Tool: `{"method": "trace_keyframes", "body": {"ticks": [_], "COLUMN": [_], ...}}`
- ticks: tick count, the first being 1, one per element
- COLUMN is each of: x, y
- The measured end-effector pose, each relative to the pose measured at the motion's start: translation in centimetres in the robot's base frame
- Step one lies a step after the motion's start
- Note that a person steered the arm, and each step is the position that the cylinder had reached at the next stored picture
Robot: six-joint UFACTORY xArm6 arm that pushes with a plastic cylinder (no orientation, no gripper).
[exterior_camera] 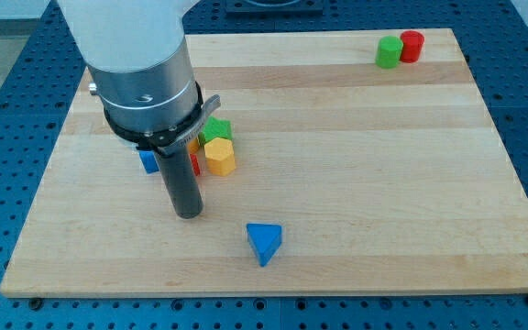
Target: Push the red star into the blue cube
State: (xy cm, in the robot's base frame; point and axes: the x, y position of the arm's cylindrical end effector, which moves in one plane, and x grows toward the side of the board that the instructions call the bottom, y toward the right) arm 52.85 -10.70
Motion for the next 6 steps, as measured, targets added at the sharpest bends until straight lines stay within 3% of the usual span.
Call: {"method": "trace_keyframes", "body": {"ticks": [1,2,4,6], "x": [-6.6,-6.6,-1.6,-4.6], "y": [-0.1,-0.1,-4.8,-13.2]}}
